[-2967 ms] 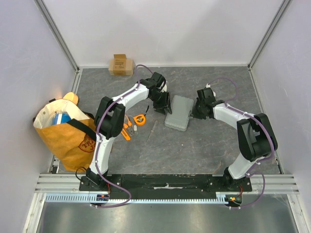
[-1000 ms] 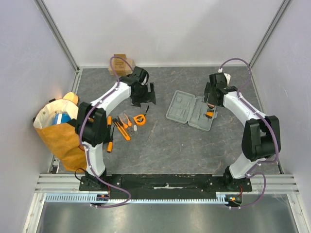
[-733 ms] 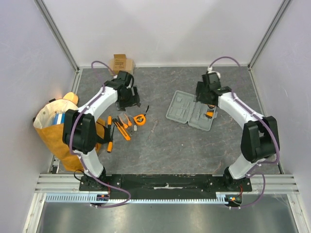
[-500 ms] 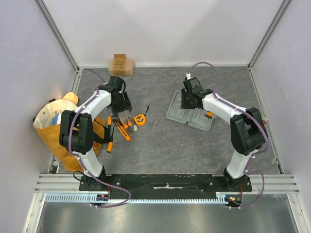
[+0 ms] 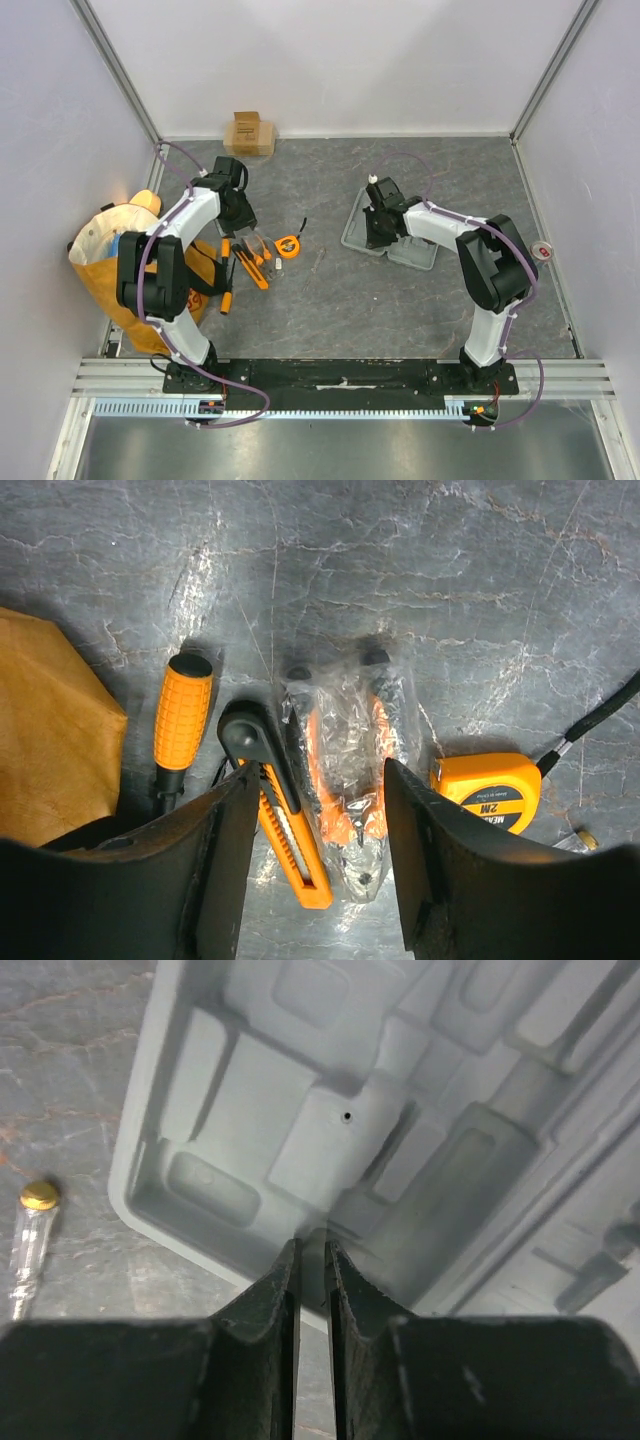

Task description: Pack the tool kit

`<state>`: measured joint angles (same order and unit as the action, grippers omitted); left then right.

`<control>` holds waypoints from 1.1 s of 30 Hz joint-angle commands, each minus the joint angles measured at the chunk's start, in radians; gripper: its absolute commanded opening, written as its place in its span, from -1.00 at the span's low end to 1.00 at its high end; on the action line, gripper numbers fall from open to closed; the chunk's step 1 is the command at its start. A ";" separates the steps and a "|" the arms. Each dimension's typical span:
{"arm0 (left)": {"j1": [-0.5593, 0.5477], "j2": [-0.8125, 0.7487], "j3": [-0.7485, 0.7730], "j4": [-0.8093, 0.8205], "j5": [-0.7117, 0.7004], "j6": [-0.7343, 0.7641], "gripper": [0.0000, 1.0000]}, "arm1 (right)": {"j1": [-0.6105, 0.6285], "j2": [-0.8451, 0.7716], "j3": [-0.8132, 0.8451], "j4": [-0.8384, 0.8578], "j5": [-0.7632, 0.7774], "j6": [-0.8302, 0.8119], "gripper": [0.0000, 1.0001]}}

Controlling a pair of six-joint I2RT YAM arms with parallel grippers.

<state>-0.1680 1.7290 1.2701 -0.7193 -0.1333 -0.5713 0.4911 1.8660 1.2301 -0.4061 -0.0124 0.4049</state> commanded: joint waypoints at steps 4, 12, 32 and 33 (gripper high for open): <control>0.009 0.043 -0.005 0.054 0.015 0.013 0.16 | 0.003 -0.065 -0.102 -0.053 0.006 -0.018 -0.60; 0.009 0.080 -0.032 0.055 0.054 0.019 0.04 | 0.003 -0.117 -0.119 -0.108 0.066 -0.035 -0.60; 0.007 0.152 -0.057 0.080 0.084 0.019 -0.27 | 0.001 -0.176 -0.054 -0.126 0.155 0.015 -0.64; 0.007 0.159 -0.058 0.080 0.084 0.016 -0.26 | 0.001 -0.176 -0.052 -0.126 0.155 0.018 -0.64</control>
<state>-0.1612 1.8530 1.2236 -0.6476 -0.0669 -0.5632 0.4915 1.7264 1.1465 -0.5232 0.1150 0.4072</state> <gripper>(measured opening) 0.365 0.180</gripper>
